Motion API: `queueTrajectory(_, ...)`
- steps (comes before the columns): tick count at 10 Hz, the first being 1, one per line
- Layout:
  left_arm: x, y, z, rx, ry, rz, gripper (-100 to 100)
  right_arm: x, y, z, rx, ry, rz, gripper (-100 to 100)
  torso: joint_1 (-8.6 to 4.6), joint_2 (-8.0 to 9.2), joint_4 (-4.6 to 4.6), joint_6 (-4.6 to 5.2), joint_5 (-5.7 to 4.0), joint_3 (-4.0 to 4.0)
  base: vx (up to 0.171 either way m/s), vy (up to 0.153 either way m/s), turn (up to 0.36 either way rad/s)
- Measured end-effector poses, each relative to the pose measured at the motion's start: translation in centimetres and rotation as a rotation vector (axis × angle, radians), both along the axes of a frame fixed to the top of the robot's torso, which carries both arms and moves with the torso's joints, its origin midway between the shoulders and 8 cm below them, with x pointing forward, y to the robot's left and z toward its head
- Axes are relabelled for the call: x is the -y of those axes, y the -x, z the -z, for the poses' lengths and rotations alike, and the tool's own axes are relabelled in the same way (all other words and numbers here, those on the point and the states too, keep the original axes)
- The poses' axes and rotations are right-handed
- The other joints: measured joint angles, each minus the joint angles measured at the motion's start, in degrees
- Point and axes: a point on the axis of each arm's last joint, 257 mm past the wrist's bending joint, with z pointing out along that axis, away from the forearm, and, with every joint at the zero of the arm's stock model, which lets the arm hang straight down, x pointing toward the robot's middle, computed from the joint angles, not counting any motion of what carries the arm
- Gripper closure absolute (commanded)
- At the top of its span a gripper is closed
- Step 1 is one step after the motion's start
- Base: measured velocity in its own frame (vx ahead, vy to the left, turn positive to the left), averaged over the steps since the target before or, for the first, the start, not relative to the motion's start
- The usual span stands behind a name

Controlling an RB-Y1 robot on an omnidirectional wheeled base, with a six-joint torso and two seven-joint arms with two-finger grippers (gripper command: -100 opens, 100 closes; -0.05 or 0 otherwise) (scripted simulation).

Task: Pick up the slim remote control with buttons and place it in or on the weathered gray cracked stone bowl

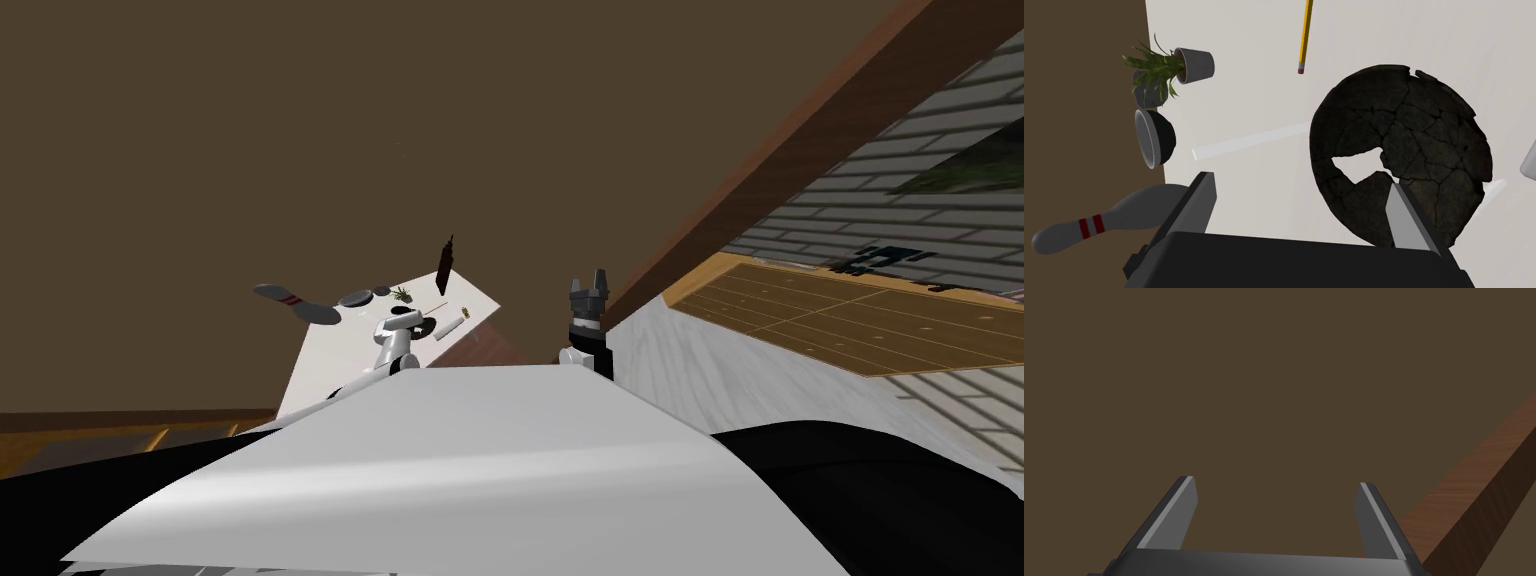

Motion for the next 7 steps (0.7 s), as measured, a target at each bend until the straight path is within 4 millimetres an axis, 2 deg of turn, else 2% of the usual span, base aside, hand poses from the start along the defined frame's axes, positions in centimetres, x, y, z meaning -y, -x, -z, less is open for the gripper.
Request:
queueTrajectory(4,2.4,2.0,4.6,-0.102,0.137,-0.047,-100,0.0,0.0,0.0,0.000,0.000,0.000,0,0.07,-0.03,-0.01,-0.02,0.02,-0.02,0.015,0.031,-0.124)
queueTrajectory(7,4.2,3.1,6.6,-0.172,0.225,-0.074,-100,0.0,0.0,0.0,0.000,0.000,0.000,0,0.04,-0.03,-0.01,-0.06,0.01,-0.02,0.018,0.025,-0.126)
